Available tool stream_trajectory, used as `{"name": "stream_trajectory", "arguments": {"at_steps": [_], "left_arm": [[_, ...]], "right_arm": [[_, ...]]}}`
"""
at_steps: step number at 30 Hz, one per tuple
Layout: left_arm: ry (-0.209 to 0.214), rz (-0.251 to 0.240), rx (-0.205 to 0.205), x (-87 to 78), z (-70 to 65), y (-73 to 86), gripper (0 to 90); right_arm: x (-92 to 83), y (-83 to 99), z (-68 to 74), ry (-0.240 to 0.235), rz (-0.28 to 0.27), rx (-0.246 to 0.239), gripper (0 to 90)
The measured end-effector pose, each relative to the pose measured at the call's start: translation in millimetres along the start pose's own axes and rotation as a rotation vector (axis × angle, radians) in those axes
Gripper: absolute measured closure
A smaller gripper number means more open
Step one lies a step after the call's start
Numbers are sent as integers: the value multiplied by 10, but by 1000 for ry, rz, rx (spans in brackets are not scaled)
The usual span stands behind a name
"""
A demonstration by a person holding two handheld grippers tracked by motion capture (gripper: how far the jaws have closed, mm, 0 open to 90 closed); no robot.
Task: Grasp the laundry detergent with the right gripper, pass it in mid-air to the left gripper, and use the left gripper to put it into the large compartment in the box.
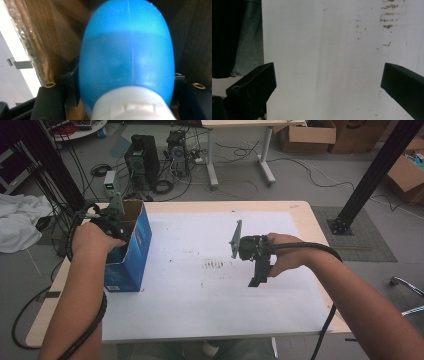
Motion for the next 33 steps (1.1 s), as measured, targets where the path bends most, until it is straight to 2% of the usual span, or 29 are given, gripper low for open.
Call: {"name": "stream_trajectory", "arguments": {"at_steps": [6, 16, 21, 25, 27, 30, 33], "left_arm": [[-15, -12, 2, -52, -21, 17, 344], [-34, -56, 22, -341, -65, 54, 311], [9, -79, 25, -450, -89, 62, 303], [-3, -79, 30, -535, -96, 70, 282], [-4, -72, 16, -570, -98, 79, 246], [-1, -71, 27, -622, -97, 84, 221], [-6, -85, 24, -671, -98, 90, 210]], "right_arm": [[-7, -32, 12, 0, -1, -7, 0], [-28, -36, 20, 3, -2, -7, 0], [-29, -32, 18, 3, -3, -5, 0], [-23, -39, 13, 2, -3, -8, 0], [-22, -45, 10, 2, -1, -9, 0], [-17, -48, 6, -1, -1, -10, 0], [-14, -52, 0, -1, 0, -9, 0]]}}
Point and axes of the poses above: each handheld gripper's, and its own axes: x roughly forward along the jaws, y roughly out of its underside, z roughly to its left, the point moved 3 cm from there along x, roughly forward along the jaws, and after that the axes turned 8 degrees about y, right-handed, at the moved point
